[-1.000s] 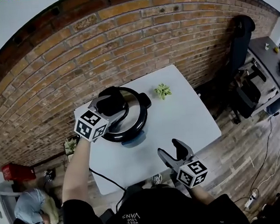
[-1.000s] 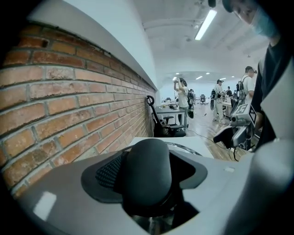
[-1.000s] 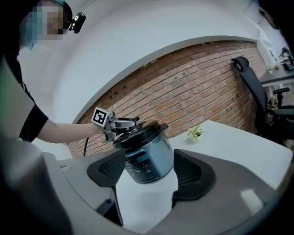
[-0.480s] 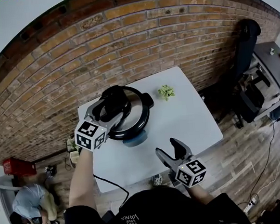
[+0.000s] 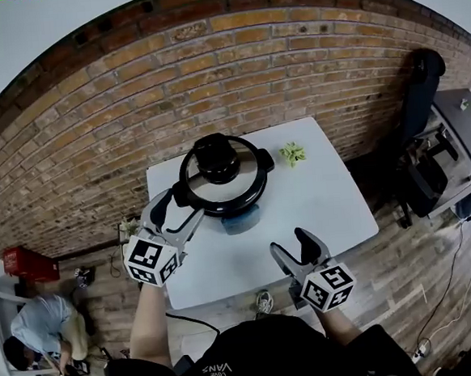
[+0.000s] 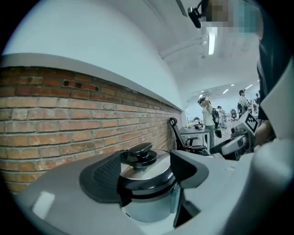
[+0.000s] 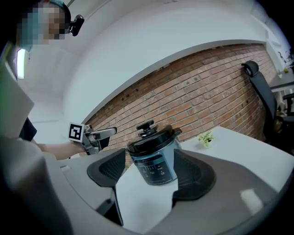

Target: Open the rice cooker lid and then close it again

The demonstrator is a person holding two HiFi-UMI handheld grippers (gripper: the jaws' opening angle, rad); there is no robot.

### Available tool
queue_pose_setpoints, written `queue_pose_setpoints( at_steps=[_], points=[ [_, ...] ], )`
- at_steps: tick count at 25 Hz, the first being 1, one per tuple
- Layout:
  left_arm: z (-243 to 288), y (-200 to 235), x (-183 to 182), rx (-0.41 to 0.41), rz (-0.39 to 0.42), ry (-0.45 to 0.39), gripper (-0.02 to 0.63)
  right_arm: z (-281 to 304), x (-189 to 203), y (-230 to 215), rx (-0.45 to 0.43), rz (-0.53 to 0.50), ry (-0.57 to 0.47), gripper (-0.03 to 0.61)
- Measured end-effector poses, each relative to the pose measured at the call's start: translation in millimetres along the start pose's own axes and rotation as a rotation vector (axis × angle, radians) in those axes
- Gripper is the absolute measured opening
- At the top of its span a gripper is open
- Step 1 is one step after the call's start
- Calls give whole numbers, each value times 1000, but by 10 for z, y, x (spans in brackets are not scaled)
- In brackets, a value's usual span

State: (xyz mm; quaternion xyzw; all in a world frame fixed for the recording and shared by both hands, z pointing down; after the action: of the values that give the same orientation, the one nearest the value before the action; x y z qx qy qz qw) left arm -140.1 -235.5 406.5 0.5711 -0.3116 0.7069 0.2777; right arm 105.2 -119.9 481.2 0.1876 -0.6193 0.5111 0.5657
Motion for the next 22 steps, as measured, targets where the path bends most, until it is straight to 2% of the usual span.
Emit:
queue_pose_setpoints(
  at_steps=[4, 8, 14, 19, 22],
  points=[
    [-473, -84, -12, -75, -9, -43, 314, -152, 0, 146, 2, -34, -2, 321],
    [-858, -272, 59, -118, -18, -51, 313, -320, 47, 338, -6, -74, 11, 321],
    [-1416, -606, 203, -154, -68, -64, 311, -600, 210, 643, -16, -98, 28, 318],
    [-1794, -892, 300, -170, -76, -68, 308, -826, 341, 850, -24, -116, 38, 313],
    [-1967, -1050, 379, -175, -89, -69, 285, -932, 420, 954, -28, -130, 47, 308]
  ],
)
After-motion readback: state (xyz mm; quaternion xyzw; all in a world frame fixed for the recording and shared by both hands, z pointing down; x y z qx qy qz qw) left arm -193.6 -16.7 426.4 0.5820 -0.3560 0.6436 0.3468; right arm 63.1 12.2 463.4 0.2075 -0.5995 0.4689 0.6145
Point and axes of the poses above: the fingertips, and each gripper's own axes: z forward along the fingers, y to its left, x out of its underside, the point moved 4 cm from there along -z, backward along the fingers, and after that the axes turned 1 degree about -x, right-handed, at the moved point
